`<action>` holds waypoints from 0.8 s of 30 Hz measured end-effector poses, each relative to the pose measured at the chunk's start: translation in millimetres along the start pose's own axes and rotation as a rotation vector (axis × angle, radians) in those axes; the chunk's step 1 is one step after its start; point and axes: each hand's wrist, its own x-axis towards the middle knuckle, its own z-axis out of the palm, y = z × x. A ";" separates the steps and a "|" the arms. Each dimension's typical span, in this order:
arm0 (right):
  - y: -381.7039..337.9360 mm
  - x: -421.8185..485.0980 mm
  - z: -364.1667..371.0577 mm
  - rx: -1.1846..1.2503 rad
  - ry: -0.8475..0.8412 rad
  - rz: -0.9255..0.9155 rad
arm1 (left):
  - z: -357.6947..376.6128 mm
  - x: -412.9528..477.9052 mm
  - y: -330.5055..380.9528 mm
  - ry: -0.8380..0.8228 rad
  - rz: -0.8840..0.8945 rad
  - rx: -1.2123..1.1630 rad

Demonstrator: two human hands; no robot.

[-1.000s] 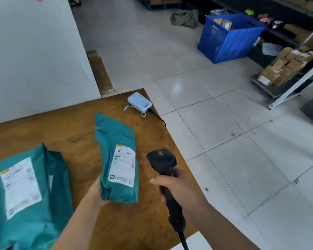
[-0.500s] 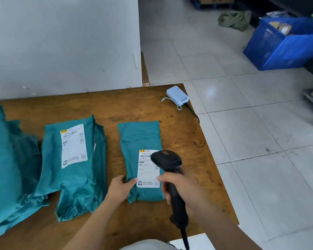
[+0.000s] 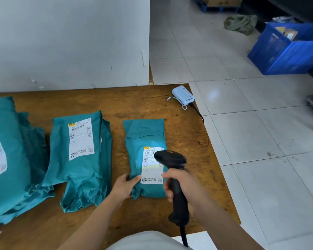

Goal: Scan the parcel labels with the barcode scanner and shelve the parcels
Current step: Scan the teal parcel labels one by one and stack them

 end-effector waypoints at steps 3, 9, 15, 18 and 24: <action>0.8 -0.5 1.0 0.001 0.000 0.007 | -0.9 3.0 -1.8 -0.005 0.002 -0.022; 0.4 -0.5 2.3 -0.009 0.006 0.014 | -0.8 1.4 -0.5 -0.019 0.017 -0.056; 1.1 -2.6 2.5 -0.019 -0.005 0.011 | -1.4 -2.5 1.2 -0.020 0.034 -0.050; 1.6 -2.9 3.8 -0.033 0.002 0.018 | -1.3 -3.8 1.8 -0.017 0.025 -0.053; 2.9 -2.9 4.4 -0.040 0.004 0.022 | -1.4 -5.1 2.3 -0.023 0.015 -0.052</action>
